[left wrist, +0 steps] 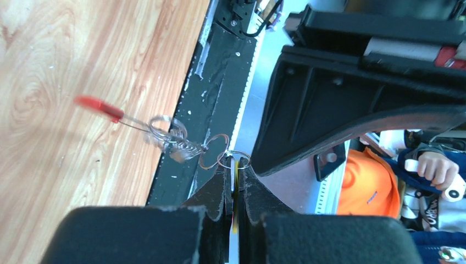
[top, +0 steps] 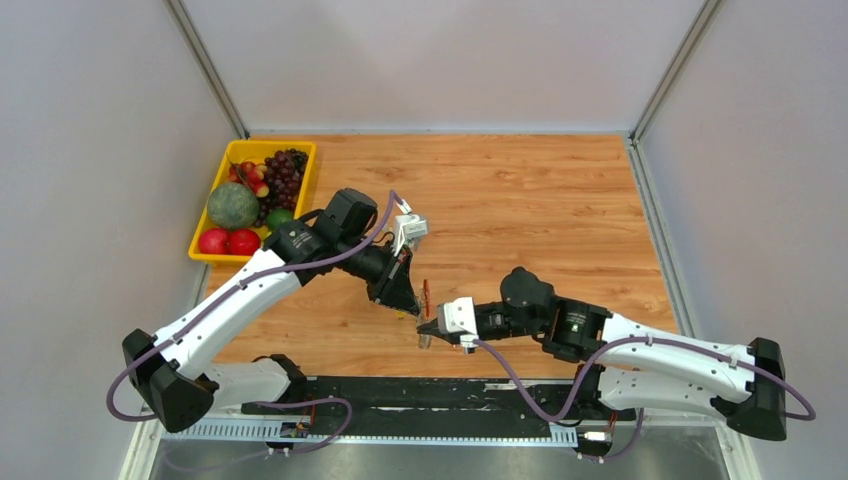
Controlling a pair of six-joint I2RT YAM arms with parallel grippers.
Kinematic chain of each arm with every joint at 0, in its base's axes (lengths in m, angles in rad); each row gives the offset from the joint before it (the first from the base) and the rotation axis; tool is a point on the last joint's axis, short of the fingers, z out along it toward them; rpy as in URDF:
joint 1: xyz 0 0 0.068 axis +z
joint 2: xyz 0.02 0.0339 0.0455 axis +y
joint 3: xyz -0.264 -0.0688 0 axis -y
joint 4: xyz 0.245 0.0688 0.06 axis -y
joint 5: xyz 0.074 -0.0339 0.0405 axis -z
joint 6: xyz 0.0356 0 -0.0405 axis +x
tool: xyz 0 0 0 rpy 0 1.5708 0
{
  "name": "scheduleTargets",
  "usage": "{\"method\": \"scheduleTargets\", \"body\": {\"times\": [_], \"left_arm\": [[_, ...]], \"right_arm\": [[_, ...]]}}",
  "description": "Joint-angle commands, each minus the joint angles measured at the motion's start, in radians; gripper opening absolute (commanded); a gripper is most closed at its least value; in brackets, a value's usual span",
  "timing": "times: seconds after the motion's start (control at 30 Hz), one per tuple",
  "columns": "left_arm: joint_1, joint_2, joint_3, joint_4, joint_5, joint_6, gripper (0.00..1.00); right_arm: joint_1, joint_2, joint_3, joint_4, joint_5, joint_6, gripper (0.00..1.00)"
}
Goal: Remove the keys from the keyring
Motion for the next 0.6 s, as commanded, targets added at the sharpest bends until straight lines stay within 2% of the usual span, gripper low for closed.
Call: {"method": "scheduleTargets", "body": {"times": [0.0,0.1,0.23,0.27,0.37,0.57], "left_arm": [[0.004,-0.067,0.042,0.037,-0.011,0.045,0.00],[0.004,-0.083,0.037,0.043,-0.017,0.042,0.00],[0.004,-0.080,0.045,0.042,-0.003,0.038,0.00],[0.004,-0.080,0.046,0.042,0.005,0.039,0.00],[0.003,-0.081,0.051,0.029,0.021,0.047,0.00],[0.003,-0.088,0.048,0.017,0.030,0.059,0.00]], "right_arm": [[0.000,-0.087,-0.001,0.043,0.067,0.061,0.00],[-0.011,-0.152,-0.053,0.088,0.129,0.109,0.06],[-0.019,-0.229,-0.126,0.192,0.187,0.173,0.42],[-0.020,-0.239,-0.137,0.211,0.199,0.185,0.47],[-0.028,-0.235,-0.138,0.231,0.229,0.202,0.49],[-0.048,-0.139,-0.061,0.230,0.181,0.204,0.43]]}}
